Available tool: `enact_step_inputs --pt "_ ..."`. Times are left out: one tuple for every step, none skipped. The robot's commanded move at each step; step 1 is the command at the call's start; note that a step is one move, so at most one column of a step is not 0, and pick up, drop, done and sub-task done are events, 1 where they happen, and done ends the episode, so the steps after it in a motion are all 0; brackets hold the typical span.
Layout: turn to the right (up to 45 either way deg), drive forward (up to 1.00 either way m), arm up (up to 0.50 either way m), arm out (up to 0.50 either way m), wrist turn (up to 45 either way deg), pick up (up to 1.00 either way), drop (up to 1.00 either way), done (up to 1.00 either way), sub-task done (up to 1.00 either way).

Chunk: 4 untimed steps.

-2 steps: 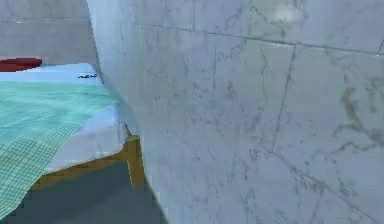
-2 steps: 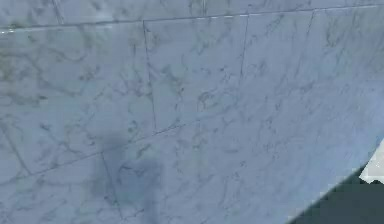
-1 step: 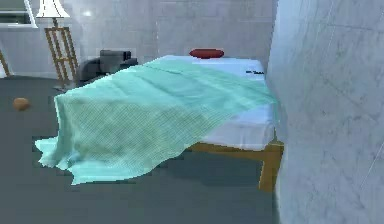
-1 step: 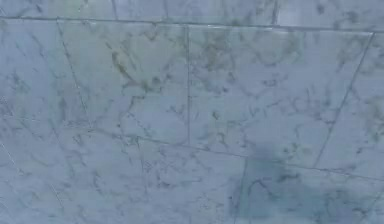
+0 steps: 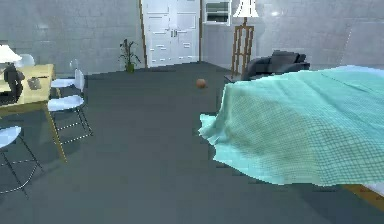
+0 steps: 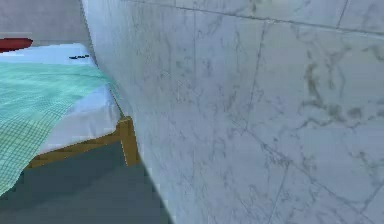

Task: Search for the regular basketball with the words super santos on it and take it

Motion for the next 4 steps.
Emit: enact_step_inputs --pt "-30.0 0.00 0.00 0.00 0.0 0.00 0.00 0.00 0.00" --pt "0.0 0.10 0.00 0.00 0.0 0.00 0.00 0.00 0.00" --pt "18.0 0.00 0.00 0.00 0.0 0.00 0.00 0.00 0.00" --pt "3.0 0.00 0.00 0.00 0.0 0.00 0.00 0.00 0.00"
